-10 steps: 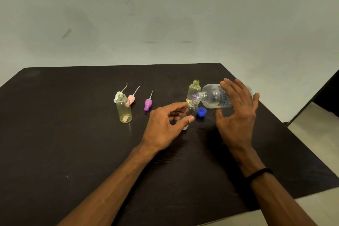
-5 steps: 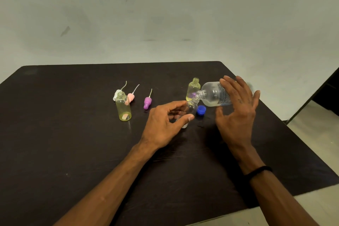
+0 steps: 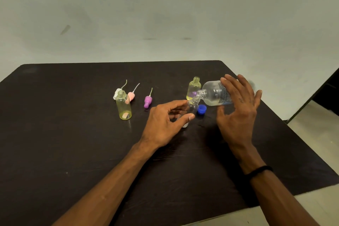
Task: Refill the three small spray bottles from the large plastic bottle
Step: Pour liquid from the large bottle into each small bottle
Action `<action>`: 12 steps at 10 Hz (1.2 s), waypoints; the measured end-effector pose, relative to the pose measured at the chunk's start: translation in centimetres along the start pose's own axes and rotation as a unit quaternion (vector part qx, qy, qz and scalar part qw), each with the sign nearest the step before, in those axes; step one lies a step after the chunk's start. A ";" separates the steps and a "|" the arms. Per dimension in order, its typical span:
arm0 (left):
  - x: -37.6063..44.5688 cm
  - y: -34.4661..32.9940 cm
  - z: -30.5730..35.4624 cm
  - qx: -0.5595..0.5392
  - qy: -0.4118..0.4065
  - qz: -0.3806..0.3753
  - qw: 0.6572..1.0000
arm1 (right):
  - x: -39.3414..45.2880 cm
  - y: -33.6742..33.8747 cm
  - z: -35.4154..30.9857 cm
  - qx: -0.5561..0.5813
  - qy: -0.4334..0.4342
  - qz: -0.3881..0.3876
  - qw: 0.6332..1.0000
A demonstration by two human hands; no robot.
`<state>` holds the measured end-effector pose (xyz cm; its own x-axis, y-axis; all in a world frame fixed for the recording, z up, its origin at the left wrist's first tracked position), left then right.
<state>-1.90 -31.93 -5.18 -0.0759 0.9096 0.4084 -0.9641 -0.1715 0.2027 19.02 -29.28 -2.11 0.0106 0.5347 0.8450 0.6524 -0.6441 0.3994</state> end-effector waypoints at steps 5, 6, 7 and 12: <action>0.0 0.0 -0.2 0.006 0.000 -0.007 1.000 | 0.0 0.1 0.0 -0.013 0.016 0.003 1.000; 0.1 0.0 -0.1 0.008 -0.002 -0.008 1.000 | 0.1 0.1 0.0 -0.012 0.017 0.004 1.000; 0.1 0.0 0.0 0.006 -0.001 -0.008 1.000 | 0.1 0.1 0.0 -0.011 0.016 0.003 1.000; 0.1 0.1 -0.1 0.009 0.000 -0.010 1.000 | 0.1 0.1 -0.1 -0.015 0.021 0.005 1.000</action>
<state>-2.01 -31.87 -5.20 -0.0573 0.9126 0.4049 -0.9608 -0.1605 0.2259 19.01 -29.38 -1.94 -0.0140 0.5051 0.8630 0.6288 -0.6666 0.4003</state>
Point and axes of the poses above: each hand's wrist, its own x-axis towards the middle knuckle, its own y-axis out of the back of the hand, z = x × y, the point moved 4 cm from there along x, towards the middle knuckle, and after that the axes turned 4 degrees about z, right-handed, at the moved point
